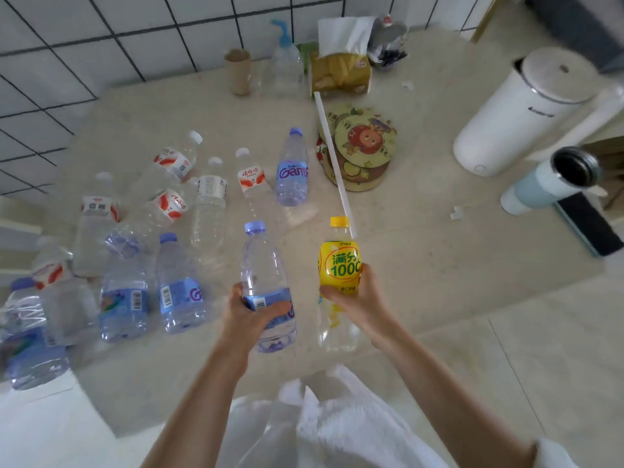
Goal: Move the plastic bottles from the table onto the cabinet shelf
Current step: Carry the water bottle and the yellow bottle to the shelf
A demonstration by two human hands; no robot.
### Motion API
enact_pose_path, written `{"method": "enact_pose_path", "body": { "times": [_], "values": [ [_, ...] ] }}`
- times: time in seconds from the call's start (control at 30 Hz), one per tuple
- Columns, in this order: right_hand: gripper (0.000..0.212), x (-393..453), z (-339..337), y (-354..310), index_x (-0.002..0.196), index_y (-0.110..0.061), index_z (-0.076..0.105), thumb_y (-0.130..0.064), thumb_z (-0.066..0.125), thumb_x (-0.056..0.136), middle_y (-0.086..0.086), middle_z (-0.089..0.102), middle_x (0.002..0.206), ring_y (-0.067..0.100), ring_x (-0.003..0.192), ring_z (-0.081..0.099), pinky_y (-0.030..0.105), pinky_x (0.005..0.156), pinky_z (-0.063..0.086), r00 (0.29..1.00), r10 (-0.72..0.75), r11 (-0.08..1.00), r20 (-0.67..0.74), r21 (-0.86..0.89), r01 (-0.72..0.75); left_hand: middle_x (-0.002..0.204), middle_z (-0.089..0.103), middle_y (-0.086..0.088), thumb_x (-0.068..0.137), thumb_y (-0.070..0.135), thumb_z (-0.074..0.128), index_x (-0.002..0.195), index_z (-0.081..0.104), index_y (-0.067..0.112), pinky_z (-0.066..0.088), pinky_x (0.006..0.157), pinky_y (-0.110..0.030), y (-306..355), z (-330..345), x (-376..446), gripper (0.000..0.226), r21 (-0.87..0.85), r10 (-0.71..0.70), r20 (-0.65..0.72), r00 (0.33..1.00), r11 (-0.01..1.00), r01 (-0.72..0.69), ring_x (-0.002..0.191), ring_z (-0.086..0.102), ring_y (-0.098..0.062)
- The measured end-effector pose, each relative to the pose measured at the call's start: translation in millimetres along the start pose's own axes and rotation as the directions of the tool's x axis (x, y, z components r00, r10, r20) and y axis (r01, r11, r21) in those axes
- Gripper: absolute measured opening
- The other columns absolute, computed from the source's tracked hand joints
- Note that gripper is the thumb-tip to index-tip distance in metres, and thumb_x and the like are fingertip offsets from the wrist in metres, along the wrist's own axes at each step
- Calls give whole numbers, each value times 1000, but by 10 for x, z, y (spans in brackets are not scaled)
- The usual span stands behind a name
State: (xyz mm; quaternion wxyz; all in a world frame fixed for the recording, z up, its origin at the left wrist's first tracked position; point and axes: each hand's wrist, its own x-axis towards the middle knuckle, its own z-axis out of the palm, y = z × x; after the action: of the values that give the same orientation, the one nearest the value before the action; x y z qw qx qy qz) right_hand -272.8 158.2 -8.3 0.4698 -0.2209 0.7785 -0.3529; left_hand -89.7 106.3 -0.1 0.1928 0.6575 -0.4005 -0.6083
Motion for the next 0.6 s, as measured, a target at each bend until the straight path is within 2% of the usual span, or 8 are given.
{"method": "enact_pose_path", "body": {
  "times": [0.07,0.17,0.27,0.37,0.43,0.5,0.57,0.6],
  "values": [
    [69,-137,63,74,112,-7,52,-33,82,55,15,66,103,29,88,65,38,71,54,999,11,999,-36,48,-9,85,66,-1,56,7,91,107,53,12,49,55,-17,-20,-37,7,64,102,77,15,997,992,-78,71,65,-14],
    [56,-365,127,220,117,-9,47,-14,81,73,9,63,103,26,91,62,37,77,51,990,40,994,-132,109,-25,85,65,-3,61,-3,87,104,53,7,45,48,-10,-17,-113,9,56,182,170,89,981,966,-184,61,62,-1],
    [54,-640,190,379,113,-10,51,-20,81,70,6,66,100,24,89,65,32,73,51,973,71,987,-221,155,-37,89,66,-9,61,-3,87,105,52,7,48,50,-10,-32,-193,-33,57,202,228,164,960,944,-259,63,64,-6],
    [54,-973,296,567,109,-16,58,-30,82,63,5,71,97,19,85,68,37,72,58,955,123,977,-271,200,-69,84,61,2,62,6,89,99,49,19,45,51,-8,-79,-283,-155,56,251,265,227,937,914,-319,67,59,-8],
    [60,-1253,318,743,107,-21,60,-44,79,55,1,72,94,19,86,69,47,74,60,930,166,962,-328,262,-79,83,62,2,60,13,91,91,48,24,51,58,-19,-156,-285,-270,53,280,259,315,913,894,-350,69,62,-15],
    [64,-1536,336,863,106,-25,57,-49,76,50,0,70,95,20,90,68,49,76,59,902,203,946,-382,313,-81,88,64,-2,51,30,93,88,51,29,57,69,-37,-216,-265,-388,56,306,209,373,904,892,-333,77,67,-23],
    [63,-1859,323,946,108,-22,55,-42,79,54,4,68,99,23,94,66,45,78,58,869,244,928,-430,363,-81,92,66,-4,40,46,87,89,53,32,59,76,-48,-279,-184,-540,62,329,157,444,882,887,-324,82,70,-28],
    [58,-2002,316,1015,110,-18,55,-33,81,60,7,68,100,25,94,66,43,77,57,851,263,920,-455,383,-79,92,67,-5,39,46,86,90,54,30,59,77,-50,-313,-127,-629,62,336,137,481,866,883,-327,83,71,-29]
  ]
}}
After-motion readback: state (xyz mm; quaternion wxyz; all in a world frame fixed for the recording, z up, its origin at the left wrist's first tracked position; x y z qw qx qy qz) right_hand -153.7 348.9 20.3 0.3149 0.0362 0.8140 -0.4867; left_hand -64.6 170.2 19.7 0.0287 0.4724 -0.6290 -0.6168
